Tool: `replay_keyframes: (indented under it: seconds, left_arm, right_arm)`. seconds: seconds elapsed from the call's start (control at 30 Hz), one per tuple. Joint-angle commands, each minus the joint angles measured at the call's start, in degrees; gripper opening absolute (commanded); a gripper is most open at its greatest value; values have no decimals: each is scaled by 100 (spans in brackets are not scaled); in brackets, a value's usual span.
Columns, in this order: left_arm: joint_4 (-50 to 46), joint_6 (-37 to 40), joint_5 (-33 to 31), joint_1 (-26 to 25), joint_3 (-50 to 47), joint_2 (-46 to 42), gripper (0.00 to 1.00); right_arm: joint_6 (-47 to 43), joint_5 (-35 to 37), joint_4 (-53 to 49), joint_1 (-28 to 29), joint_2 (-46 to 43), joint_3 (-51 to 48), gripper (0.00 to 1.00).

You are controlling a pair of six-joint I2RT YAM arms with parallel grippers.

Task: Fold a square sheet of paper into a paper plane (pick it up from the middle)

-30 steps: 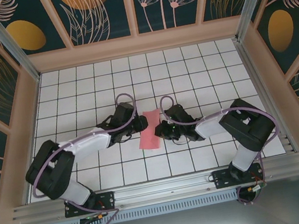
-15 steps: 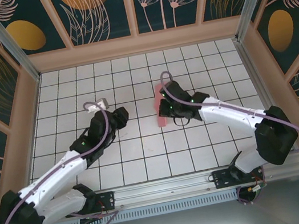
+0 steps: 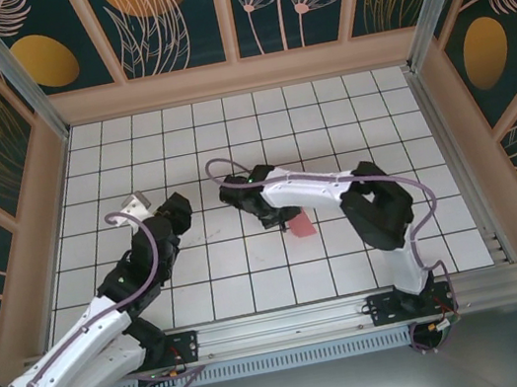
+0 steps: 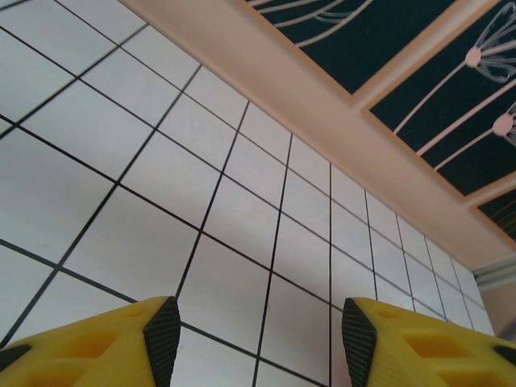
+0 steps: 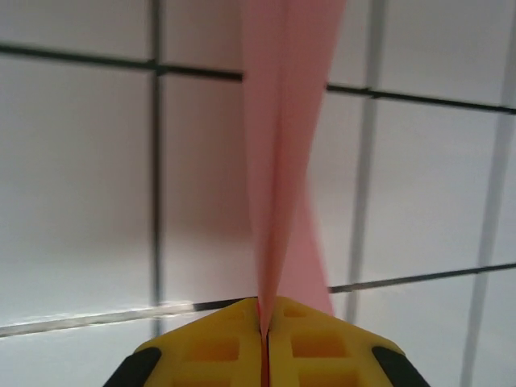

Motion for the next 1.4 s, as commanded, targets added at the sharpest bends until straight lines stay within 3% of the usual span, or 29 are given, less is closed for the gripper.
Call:
replay_keyframes:
  seconds: [0.0, 0.1, 0.27, 0.33, 0.43, 0.57, 0.7, 0.93, 1.07, 1.23, 1.37]
  left_arm:
    - [-139, -126, -328, 15, -106, -234, 58]
    - [-186, -106, -294, 19, -137, -278, 58]
    - [-153, -76, -64, 16, -119, -132, 60]
    - [-33, -50, 109, 16, -119, 22, 60]
    - [310, 188, 659, 17, -41, 406, 56]
    - [556, 343, 1557, 51, 314, 1259, 43]
    - [841, 476, 2731, 231, 823, 2296, 37]
    - [1324, 614, 4701, 686, 1749, 4226, 29]
    - [1462, 595, 5498, 706, 2183, 5135, 22]
    - [1661, 625, 5845, 709, 2389, 5793, 24]
    - [1449, 801, 5686, 710, 2577, 6211, 23]
  right_arm:
    - [-343, -1176, 1057, 48, 185, 130, 15]
    - [-355, -2101, 2280, 51, -54, -250, 27]
    - [-118, -2634, 3805, -43, -1194, -1390, 55]
    - [30, -2967, 4474, -188, -1675, -2039, 57]
    - [323, -3468, 5559, -408, -2337, -3048, 51]
    - [800, -3921, 6800, -705, -2879, -4157, 23]
    - [1057, -4265, 7414, -885, -2833, -4634, 10]
    - [1162, -4518, 7754, -895, -2318, -4614, 8]
    - [1199, -4584, 7838, -886, -2017, -4497, 7]
    - [1266, -4708, 8030, -886, -1709, -4435, 7]
    - [1284, -4752, 8091, -895, -1522, -4366, 7]
